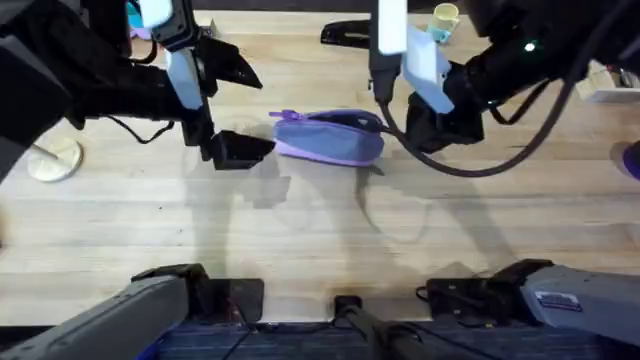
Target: Unzip the bag, pick up the pens from the table one at a time and place them inside, then zip the bag closed.
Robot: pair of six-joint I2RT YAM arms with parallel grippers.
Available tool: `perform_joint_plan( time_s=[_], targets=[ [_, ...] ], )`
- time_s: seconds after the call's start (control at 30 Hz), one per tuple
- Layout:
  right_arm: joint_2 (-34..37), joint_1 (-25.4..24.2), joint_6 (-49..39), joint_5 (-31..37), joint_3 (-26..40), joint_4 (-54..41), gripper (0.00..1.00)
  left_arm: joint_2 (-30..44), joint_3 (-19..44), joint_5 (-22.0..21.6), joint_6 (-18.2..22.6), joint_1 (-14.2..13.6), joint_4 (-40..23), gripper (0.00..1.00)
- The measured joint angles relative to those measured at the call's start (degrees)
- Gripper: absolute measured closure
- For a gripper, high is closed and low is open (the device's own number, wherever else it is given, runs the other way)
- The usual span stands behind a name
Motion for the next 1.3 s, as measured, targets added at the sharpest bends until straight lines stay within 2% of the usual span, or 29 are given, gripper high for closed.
perform_joint_plan(
  time_s=[0.23, 0.63, 0.93, 1.03, 1.23, 1.27, 1.3],
  targets=[
    [3.5, 0.0, -4.0, 0.2, 0.0, 3.8, 0.97, 0.0, 0.0, 0.0, 0.0, 0.0, 0.0, 0.006],
    [10.2, 0.7, -5.5, 0.2, 0.0, 13.7, 0.97, 0.0, 0.0, 0.0, 0.0, 0.0, 0.0, 0.008],
    [15.3, 5.6, -7.3, 0.2, 0.0, 19.9, 0.97, 0.0, 0.0, 0.0, 0.0, 0.0, 0.0, 0.008],
    [19.3, 9.3, -8.0, 0.4, 0.0, 26.0, 0.97, 0.0, 0.0, 0.0, 0.0, 0.0, 0.0, 0.008],
    [19.4, 11.0, -8.5, 0.7, 0.0, 27.4, 0.97, 0.0, 0.0, 0.0, 0.0, 0.0, 0.0, 0.008],
    [19.4, 11.0, -8.4, 0.6, 0.0, 27.4, 0.951, 0.0, 0.0, 0.0, 0.0, 0.0, 0.0, 0.008],
    [19.4, 11.0, -8.4, 0.7, 0.0, 27.5, 0.849, 0.0, 0.0, 0.0, 0.0, 0.0, 0.0, 0.008]
  ],
)
